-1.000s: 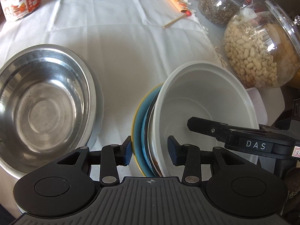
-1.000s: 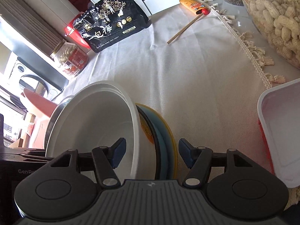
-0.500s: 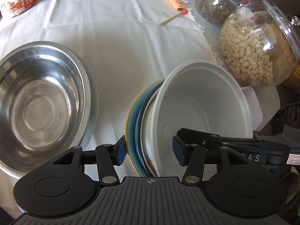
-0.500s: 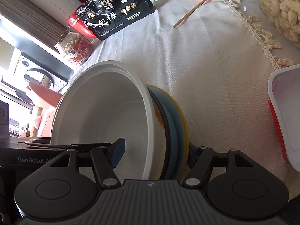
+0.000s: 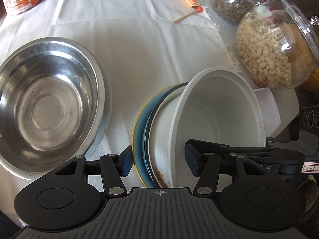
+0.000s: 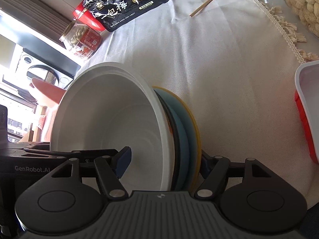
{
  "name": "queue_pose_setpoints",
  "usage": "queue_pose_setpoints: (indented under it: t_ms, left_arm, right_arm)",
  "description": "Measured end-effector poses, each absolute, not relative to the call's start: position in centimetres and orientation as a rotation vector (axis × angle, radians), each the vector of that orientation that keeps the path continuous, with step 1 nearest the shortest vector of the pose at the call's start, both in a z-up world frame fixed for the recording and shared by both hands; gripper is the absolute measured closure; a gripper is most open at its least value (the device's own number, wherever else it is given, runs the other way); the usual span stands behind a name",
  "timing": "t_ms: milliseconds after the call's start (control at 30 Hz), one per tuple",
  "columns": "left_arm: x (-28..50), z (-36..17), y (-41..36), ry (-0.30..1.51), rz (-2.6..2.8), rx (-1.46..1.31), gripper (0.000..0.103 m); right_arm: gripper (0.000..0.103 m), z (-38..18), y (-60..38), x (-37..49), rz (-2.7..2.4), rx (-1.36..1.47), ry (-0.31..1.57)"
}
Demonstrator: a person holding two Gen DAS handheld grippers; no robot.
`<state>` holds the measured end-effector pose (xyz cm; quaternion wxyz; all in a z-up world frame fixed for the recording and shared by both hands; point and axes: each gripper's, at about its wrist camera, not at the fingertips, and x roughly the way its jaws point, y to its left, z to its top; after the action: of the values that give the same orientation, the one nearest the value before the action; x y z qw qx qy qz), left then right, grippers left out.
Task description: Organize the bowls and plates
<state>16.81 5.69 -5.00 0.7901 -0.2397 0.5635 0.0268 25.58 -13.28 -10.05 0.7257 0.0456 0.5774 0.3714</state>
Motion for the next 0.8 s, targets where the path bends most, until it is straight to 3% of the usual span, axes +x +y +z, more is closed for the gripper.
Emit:
queue_pose_setpoints:
  t_ms: [800]
  left_arm:
    - [16.2,-4.8,5.1,1.202,0.061,-0.487,0.043]
  right_arm:
    - [0.039,-10.1,-13.8,24.7,0.836,0.106,1.277]
